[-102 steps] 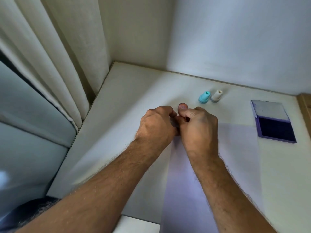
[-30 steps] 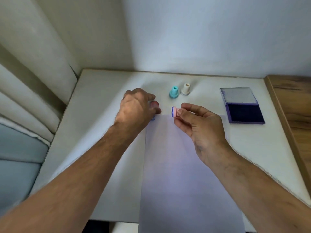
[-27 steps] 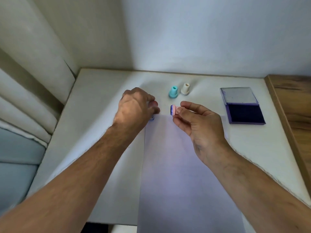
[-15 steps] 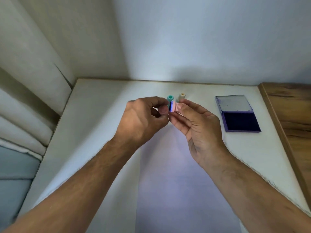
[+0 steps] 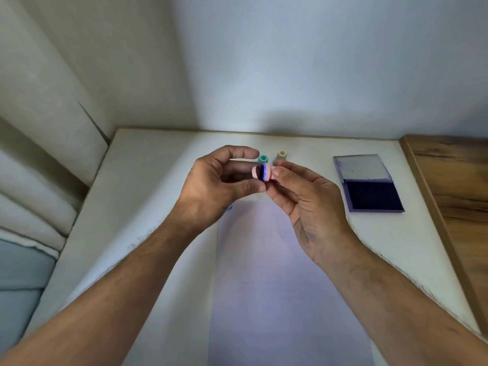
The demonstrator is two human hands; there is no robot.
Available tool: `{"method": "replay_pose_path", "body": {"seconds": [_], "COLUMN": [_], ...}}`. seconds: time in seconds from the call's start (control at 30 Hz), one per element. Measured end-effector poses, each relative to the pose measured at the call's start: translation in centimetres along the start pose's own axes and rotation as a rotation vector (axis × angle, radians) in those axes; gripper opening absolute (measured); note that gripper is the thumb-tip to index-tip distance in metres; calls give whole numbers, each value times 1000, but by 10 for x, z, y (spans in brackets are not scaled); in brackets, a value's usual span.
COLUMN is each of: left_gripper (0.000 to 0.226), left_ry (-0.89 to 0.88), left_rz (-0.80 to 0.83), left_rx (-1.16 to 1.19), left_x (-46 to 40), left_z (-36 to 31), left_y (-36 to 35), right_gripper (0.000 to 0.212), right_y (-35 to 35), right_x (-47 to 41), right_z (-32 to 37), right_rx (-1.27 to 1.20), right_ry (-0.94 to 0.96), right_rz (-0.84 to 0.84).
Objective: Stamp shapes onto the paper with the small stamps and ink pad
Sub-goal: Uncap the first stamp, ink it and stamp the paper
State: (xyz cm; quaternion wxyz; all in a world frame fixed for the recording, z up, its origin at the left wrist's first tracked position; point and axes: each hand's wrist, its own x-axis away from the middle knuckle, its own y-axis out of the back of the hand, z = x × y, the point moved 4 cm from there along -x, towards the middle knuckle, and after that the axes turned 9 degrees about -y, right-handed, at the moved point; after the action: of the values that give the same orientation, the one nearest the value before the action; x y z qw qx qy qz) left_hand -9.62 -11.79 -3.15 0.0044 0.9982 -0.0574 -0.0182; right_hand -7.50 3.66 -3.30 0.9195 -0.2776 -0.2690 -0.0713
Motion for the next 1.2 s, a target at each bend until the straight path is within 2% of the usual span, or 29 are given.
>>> {"method": "replay_pose_path", "body": {"seconds": [0.23,0.43,0.53,0.73,0.97,1.2], "left_gripper": [29,27,25,27,28,29], "left_ry": [-19,15,19,6,-35,-83], "left_rz": [-37,-23,-19,-14,4,-45], "left_rx": [64,97,115,114,81,-34], "left_x": [-1,-1,-2,-1,-1,2], "left_z": [0,4,4,6,7,7], "left_y": [3,3,4,5,6,3], "right_gripper": [12,20,23,19,15,13], "right_y": [0,2,1,3,1,2], "right_x": [-2,1,3,5,1,-4], "right_z": [0,10,13,14,7,2], "right_rx": [92,599,723,576,280,187], "right_ry": [62,374,473,416,151,28], "right_rz": [44,-55,-119,-91,-5,-8]}}
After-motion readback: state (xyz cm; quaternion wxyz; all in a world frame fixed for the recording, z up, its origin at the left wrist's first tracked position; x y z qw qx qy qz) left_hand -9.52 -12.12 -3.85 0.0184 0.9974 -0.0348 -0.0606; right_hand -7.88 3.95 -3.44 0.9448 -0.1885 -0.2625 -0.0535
